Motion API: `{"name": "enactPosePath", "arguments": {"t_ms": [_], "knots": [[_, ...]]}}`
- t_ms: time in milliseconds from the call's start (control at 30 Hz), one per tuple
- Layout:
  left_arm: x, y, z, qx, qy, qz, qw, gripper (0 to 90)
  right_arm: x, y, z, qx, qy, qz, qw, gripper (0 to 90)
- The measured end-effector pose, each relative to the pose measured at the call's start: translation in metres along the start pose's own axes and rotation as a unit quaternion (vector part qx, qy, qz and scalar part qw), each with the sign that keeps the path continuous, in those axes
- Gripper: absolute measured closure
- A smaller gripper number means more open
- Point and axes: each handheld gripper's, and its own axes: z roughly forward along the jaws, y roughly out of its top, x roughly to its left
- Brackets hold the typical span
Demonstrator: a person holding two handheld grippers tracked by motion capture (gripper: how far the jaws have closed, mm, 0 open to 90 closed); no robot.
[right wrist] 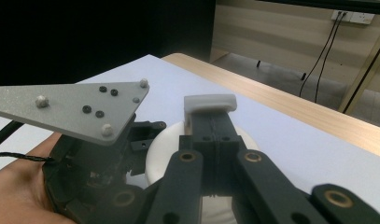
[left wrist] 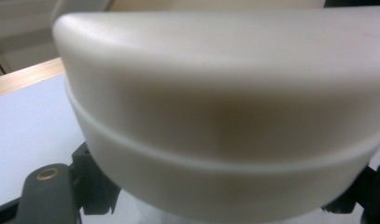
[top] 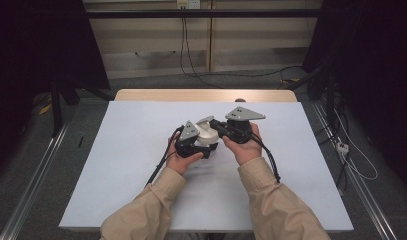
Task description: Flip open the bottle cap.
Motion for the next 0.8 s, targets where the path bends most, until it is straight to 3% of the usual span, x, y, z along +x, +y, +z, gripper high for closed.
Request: {"name": "enactPosePath", "arguments": {"t_ms": [800], "knots": [[0.001,0.000,0.000,-0.002,0.000,-0.005,1.0000,18.6,0.003,0.013,0.015,0.001,0.003,-0.012,0.9999,90.0]]}}
